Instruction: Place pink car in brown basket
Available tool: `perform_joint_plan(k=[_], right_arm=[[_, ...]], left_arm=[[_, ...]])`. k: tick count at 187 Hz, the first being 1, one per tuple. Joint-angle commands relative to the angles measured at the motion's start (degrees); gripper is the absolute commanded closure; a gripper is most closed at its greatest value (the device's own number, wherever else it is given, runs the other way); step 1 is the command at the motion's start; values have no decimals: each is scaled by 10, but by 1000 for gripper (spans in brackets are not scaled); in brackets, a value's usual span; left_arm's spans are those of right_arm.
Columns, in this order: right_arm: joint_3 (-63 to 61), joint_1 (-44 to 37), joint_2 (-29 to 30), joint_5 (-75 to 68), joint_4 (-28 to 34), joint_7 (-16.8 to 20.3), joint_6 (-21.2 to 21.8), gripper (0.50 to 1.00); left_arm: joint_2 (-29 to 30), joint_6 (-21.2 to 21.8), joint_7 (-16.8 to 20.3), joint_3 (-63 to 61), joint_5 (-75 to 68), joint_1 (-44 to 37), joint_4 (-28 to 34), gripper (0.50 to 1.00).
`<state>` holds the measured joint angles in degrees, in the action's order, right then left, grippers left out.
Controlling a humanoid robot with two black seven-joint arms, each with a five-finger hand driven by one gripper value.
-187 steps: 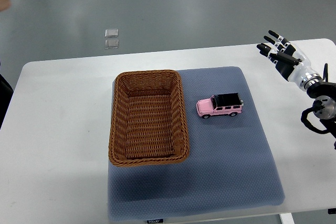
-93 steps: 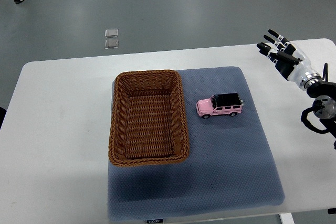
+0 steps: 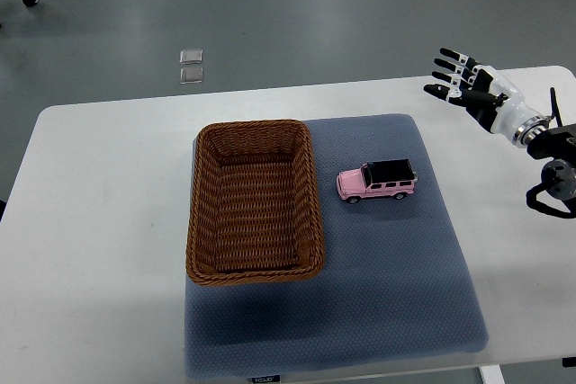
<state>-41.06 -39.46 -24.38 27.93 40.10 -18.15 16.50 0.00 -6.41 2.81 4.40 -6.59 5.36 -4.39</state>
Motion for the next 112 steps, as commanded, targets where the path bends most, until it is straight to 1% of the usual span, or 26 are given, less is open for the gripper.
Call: perform_joint_plan(k=[1, 24, 50, 72, 84, 87, 112], right_arm=[[0, -5, -11, 65, 24, -7, 20, 587], [4, -9, -30, 140, 65, -7, 32, 587], [24, -30, -37, 251, 85, -8, 51, 587], [45, -48, -51, 310, 98, -8, 52, 587], [48, -51, -51, 314, 99, -8, 52, 587], [70, -66, -53, 337, 106, -8, 52, 587], [124, -99, -62, 364, 124, -8, 51, 589]], left_arm=[[0, 0, 0, 0, 0, 0, -1, 500], [0, 0, 0, 0, 0, 0, -1, 500], [0, 0, 0, 0, 0, 0, 0, 500], [0, 0, 0, -1, 0, -1, -1, 500], [0, 1, 0, -1, 0, -1, -1, 500], [0, 0, 0, -1, 0, -1, -1, 500], [0, 0, 0, 0, 0, -4, 0, 500]])
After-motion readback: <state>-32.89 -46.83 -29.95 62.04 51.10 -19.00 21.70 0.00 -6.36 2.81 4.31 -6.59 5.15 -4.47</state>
